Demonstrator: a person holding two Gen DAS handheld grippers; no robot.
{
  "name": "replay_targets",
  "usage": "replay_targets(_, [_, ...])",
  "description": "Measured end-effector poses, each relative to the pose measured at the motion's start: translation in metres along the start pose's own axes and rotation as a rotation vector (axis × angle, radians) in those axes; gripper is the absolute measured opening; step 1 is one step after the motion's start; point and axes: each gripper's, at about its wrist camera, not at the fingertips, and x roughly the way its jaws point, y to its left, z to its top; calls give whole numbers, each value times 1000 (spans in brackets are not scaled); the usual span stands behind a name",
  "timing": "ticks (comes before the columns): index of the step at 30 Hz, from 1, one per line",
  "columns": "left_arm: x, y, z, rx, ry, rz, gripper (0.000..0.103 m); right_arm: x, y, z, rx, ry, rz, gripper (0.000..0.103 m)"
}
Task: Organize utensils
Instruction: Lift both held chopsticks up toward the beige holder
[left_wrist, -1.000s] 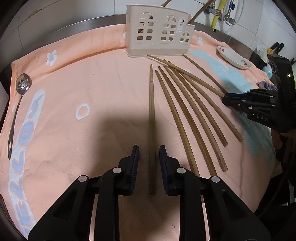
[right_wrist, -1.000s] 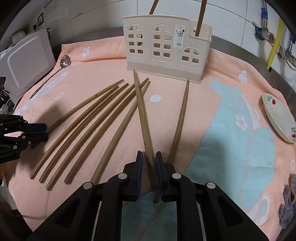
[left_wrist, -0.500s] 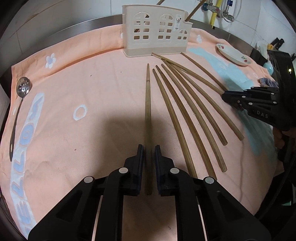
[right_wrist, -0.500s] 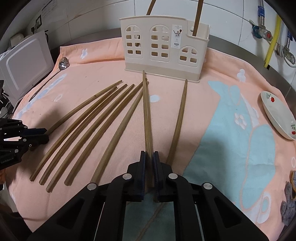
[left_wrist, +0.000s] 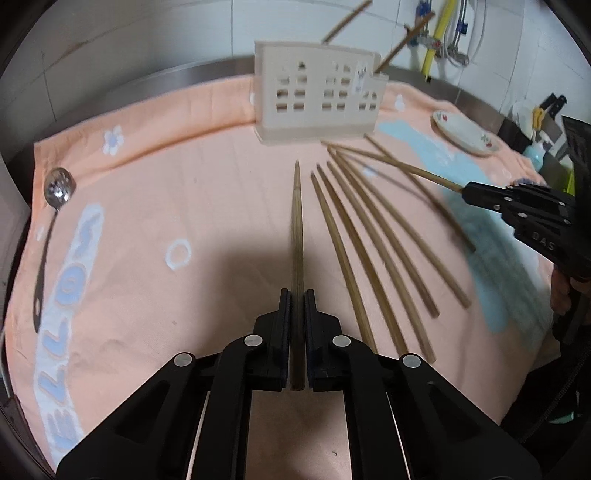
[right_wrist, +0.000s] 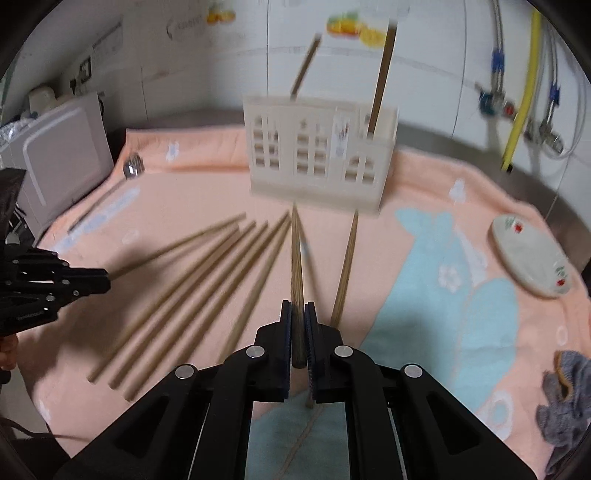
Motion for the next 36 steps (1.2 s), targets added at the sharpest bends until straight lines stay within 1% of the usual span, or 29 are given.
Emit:
replay_targets(4, [-15,2,15,2,-52,4,6,-26,5,20,-4,-103,-6,7])
replay_targets(7, [-26,4,29,-2,-95,2,6,-40,8,36,-5,-162,-2,7])
replay_targets(10, [-35,7,44,-7,-134,-2,6,-48,12,50,-16,-199,-1,7])
replay_targets(16, [-45,9,70,-17,-191,-18,6,-53,13,66,-21,-231,-1,7])
replay_targets(26, [-68,-3,120,43,-274,-13,6,-76,9,95,-35,-313,-35,7])
replay_targets(32, [-93,-12,153,76,-350,-15,6,-99,7,107,-48,-378,-90,7])
replay_targets(36, [-113,-19,171,102,-413,-14,6,-116,10,108,-67,-427,-151,7])
